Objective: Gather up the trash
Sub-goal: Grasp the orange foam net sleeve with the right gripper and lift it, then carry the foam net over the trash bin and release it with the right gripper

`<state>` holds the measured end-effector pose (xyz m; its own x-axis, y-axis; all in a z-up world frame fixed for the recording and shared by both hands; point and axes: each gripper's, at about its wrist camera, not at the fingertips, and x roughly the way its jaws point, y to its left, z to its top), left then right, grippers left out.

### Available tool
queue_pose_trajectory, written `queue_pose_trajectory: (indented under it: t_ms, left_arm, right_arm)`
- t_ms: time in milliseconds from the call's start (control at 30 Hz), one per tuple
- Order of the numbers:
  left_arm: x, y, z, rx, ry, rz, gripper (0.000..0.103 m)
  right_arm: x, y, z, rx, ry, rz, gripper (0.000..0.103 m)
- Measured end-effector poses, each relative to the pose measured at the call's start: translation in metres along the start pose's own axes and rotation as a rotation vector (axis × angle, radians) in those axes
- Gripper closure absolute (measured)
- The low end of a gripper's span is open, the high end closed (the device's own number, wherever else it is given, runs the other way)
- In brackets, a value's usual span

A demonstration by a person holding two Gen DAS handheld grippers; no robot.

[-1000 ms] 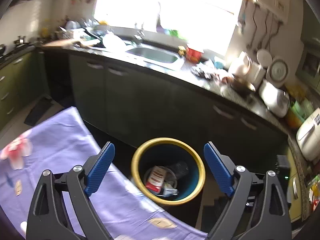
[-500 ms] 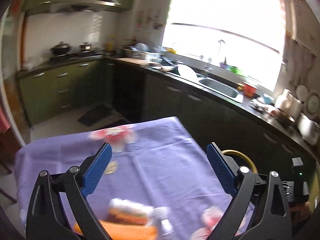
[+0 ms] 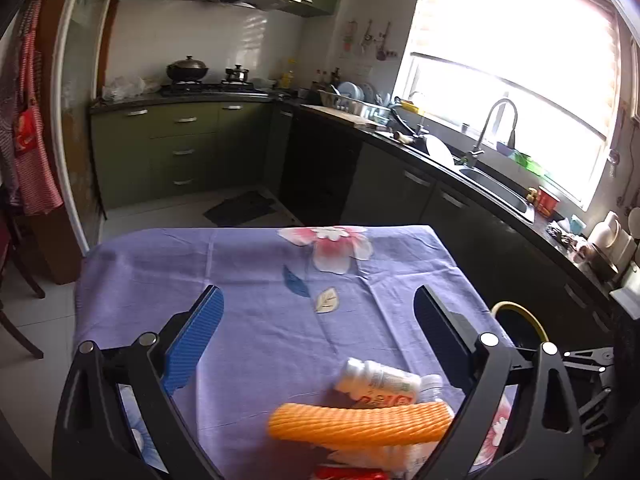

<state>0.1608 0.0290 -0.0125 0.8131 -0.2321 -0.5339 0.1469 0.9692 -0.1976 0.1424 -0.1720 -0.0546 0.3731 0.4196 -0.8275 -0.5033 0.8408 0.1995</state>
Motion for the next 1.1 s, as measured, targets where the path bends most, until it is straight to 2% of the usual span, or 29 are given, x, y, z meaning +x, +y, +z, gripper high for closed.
queue_pose_trajectory:
  t_ms: [100,200,400,433,500,533,567,767,867,967,1100]
  left_arm:
    - [-0.009,0.016,0.0,-0.014,-0.011,0.028,0.011]
    - [-0.015,0.025,-0.001,-0.026,-0.01,0.035,0.011]
    - [-0.016,0.031,-0.005,-0.027,0.001,0.032,0.011]
    - [-0.016,0.031,-0.005,-0.027,0.002,0.03,0.011]
    - [-0.016,0.031,-0.005,-0.029,0.005,0.025,0.011]
    - [-0.016,0.031,-0.005,-0.029,0.007,0.022,0.011]
    - [-0.015,0.03,-0.006,-0.029,0.007,0.021,0.011]
    - [-0.014,0.025,-0.006,-0.019,0.016,0.013,0.011]
    - [-0.017,0.021,-0.005,-0.012,0.013,0.01,0.011]
    - [-0.022,0.015,-0.004,-0.001,0.003,0.008,0.011]
    - [-0.03,0.004,-0.002,0.02,-0.008,0.002,0.011]
  right_arm:
    - [0.008,0.034,0.019,-0.131,-0.017,0.041,0.04]
    - [0.02,0.058,0.033,-0.232,-0.028,0.036,0.04]
    - [0.05,0.082,0.047,-0.341,-0.005,0.005,0.041]
    - [0.055,0.082,0.049,-0.345,0.001,-0.001,0.044]
    - [0.062,0.078,0.051,-0.346,0.02,-0.009,0.057]
    - [0.064,0.077,0.051,-0.343,0.029,-0.004,0.07]
    - [0.065,0.075,0.05,-0.34,0.037,0.003,0.087]
    - [0.054,0.067,0.045,-0.312,0.007,0.028,0.09]
    - [0.035,0.06,0.045,-0.275,-0.038,0.035,0.09]
    - [0.01,0.047,0.044,-0.222,-0.093,0.018,0.09]
    - [-0.029,0.01,0.035,-0.101,-0.16,-0.047,0.09]
